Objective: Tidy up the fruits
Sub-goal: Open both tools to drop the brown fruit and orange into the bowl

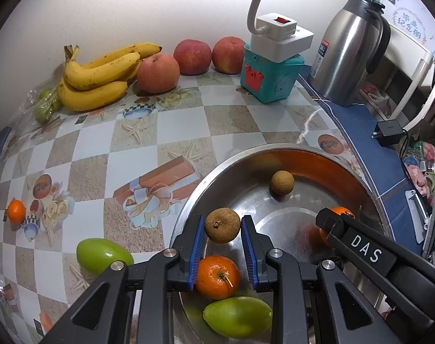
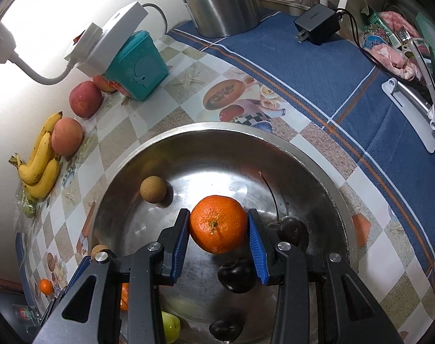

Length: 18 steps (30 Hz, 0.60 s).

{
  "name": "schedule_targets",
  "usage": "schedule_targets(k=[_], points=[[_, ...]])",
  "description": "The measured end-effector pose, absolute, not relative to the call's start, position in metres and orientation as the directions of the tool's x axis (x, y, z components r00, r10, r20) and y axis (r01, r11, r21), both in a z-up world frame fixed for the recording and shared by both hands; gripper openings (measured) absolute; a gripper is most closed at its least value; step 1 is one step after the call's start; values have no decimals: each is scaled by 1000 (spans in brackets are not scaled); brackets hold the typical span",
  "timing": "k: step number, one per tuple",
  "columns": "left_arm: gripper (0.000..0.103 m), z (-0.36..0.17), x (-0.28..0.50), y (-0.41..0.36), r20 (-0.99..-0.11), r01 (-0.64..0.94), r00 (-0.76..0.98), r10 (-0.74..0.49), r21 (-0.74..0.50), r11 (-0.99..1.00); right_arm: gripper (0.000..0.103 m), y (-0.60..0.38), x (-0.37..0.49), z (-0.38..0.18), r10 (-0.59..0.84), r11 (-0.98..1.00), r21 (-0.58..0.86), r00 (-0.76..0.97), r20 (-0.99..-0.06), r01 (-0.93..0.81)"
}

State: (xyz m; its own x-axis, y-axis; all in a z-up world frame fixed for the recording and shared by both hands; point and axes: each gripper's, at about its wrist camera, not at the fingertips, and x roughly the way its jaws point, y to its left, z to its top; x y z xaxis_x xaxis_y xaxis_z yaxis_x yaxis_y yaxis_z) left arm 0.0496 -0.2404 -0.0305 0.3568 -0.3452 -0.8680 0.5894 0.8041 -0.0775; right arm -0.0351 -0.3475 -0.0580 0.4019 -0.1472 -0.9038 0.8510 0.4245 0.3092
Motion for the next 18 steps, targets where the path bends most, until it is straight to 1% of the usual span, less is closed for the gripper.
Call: schedule_targets(k=[18], points=[[29, -32, 49, -241, -874, 590, 354, -332, -67, 805, 42, -349, -37, -64, -131, 412, 286, 367, -921, 865]])
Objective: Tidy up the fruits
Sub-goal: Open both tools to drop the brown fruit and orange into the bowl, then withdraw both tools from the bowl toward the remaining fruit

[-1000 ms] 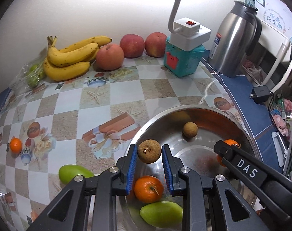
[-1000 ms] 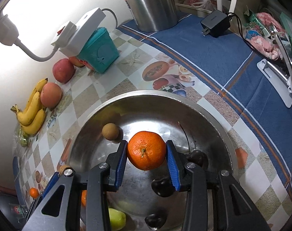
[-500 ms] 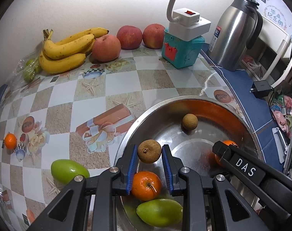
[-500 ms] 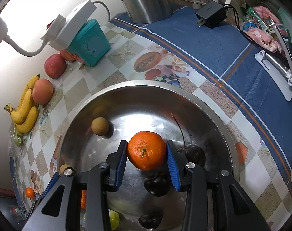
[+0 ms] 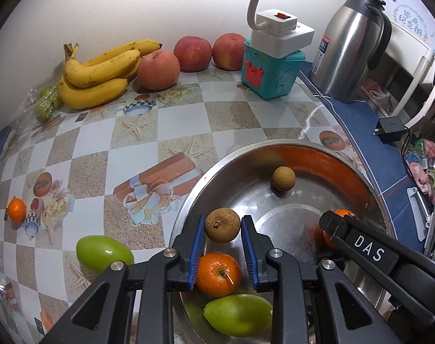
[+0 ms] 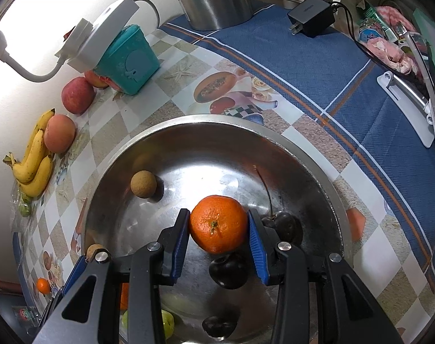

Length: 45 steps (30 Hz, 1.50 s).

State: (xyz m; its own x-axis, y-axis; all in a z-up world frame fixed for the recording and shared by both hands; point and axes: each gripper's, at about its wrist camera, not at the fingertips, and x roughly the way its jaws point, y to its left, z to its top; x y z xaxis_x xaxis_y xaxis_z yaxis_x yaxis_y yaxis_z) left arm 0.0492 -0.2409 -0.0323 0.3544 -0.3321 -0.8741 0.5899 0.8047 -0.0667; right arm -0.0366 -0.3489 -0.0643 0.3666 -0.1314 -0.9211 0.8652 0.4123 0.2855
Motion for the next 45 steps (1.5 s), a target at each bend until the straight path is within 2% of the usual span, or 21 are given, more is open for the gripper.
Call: schedule_targets(k=[3, 5, 7, 9, 13, 15, 17, 22, 32, 45], points=[[30, -32, 49, -241, -874, 591, 354, -333, -67, 804, 42, -349, -38, -64, -131, 413, 282, 362, -923, 866], [34, -31, 49, -241, -873, 589, 359, -332, -64, 805, 42, -349, -37, -64, -134, 416, 273, 355, -925, 868], [42, -30, 49, -241, -870, 591, 362, -333, -62, 805, 45, -349, -37, -62, -143, 420, 267, 353, -925, 867], [42, -29, 48, -241, -871, 591, 360, -336, -66, 804, 50, -349, -38, -59, -154, 423, 261, 352, -923, 868], [43, -23, 48, -239, -866, 589, 363, -344, -73, 805, 51, -350, -40, -51, -171, 423, 262, 360, -917, 867], [44, -19, 49, -238, -863, 586, 366, -349, -77, 806, 56, -350, -42, -45, -186, 425, 258, 362, -913, 868], [48, -15, 50, -236, -860, 581, 369, -352, -82, 810, 65, -351, -44, -37, -203, 425, 258, 369, -907, 868], [59, -5, 56, -228, -866, 548, 374, -332, -83, 833, 71, -350, -48, -20, -232, 437, 258, 385, -893, 862], [60, 3, 77, -197, -899, 441, 376, -226, -41, 896, 72, -344, -48, -6, -222, 471, 235, 372, -901, 850], [62, 9, 95, -156, -910, 342, 348, -224, -100, 935, 71, -324, -44, -2, -189, 527, 223, 369, -910, 820]])
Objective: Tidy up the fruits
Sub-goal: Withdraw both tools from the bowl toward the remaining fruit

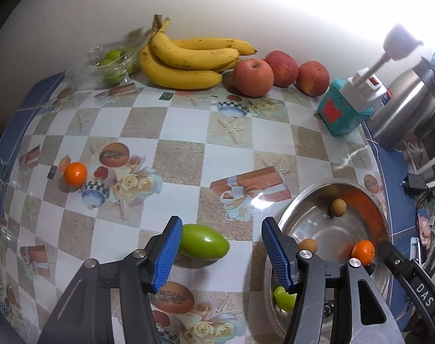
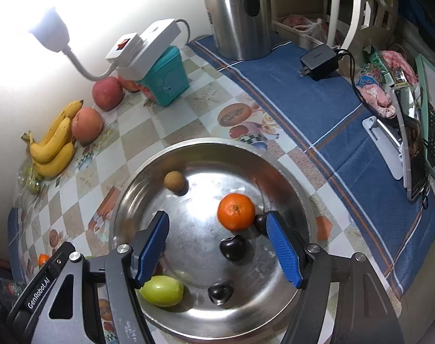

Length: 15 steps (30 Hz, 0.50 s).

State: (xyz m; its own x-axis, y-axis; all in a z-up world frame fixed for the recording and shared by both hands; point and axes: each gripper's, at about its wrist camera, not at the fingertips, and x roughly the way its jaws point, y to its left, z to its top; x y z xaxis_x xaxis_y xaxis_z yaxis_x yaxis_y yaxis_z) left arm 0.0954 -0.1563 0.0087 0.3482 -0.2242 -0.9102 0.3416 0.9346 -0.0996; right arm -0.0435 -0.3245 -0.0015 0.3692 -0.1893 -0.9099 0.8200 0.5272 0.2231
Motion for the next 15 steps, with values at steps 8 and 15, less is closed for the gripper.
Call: schedule_targets(k=[8, 15], points=[[62, 9, 100, -141, -913, 302, 336, -233, -130, 944, 71, -317, -39, -3, -178, 551, 208, 357, -917, 808], [62, 7, 102, -135, -916, 284, 327, -233, -140, 949, 71, -317, -36, -7, -168, 556, 202, 347, -923, 806]])
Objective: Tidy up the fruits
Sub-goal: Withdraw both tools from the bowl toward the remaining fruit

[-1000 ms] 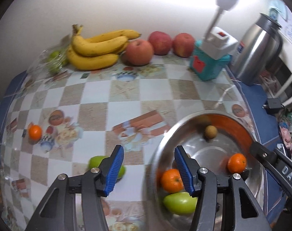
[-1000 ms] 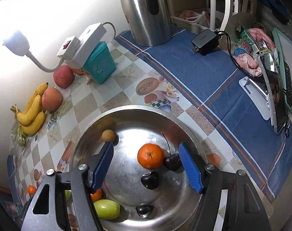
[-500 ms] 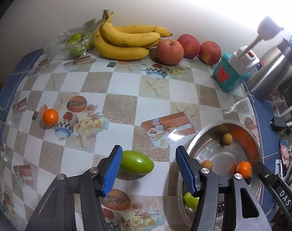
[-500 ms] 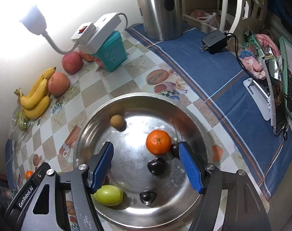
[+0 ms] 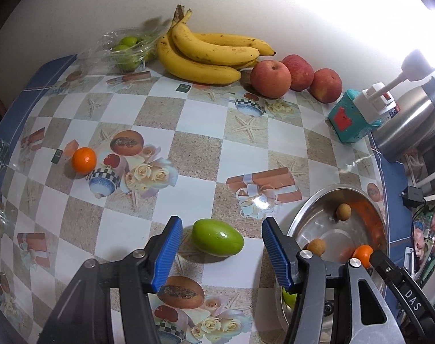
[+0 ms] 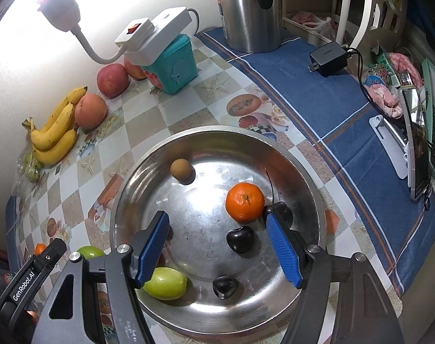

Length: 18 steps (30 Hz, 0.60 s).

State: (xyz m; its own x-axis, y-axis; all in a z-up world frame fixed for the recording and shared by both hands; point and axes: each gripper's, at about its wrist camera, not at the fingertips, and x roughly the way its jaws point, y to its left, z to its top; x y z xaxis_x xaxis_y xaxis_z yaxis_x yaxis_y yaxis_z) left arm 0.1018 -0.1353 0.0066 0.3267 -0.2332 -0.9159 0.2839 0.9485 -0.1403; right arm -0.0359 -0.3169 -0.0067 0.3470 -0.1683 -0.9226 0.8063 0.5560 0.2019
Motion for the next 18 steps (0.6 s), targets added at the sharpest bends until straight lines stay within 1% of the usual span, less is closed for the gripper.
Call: schedule_targets(k=[5, 8, 10, 11, 13, 15, 18], points=[[63, 4, 103, -134, -919, 278, 321, -227, -138, 951, 71, -316, -34, -9, -163, 559, 198, 340, -926, 805], [72, 2, 104, -134, -922, 272, 319, -219, -132, 953, 72, -316, -33, -12, -158, 561, 193, 332, -930, 805], [83, 1, 104, -133, -925, 261, 320, -205, -122, 958, 77, -316, -32, -15, -152, 562, 186, 322, -935, 806], [86, 0, 105, -132, -926, 257, 320, -199, -118, 959, 85, -316, -32, -16, -152, 562, 184, 318, -936, 807], [98, -2, 105, -131, -930, 251, 316, -190, -112, 962, 86, -316, -32, -18, -151, 561, 178, 312, -938, 808], [101, -4, 106, -131, -932, 248, 313, -181, -103, 963, 86, -316, -32, -19, -147, 559, 179, 309, -939, 810], [101, -7, 106, -131, -936, 248, 311, -166, -89, 965, 86, -316, -33, -20, -144, 558, 177, 305, -941, 811]])
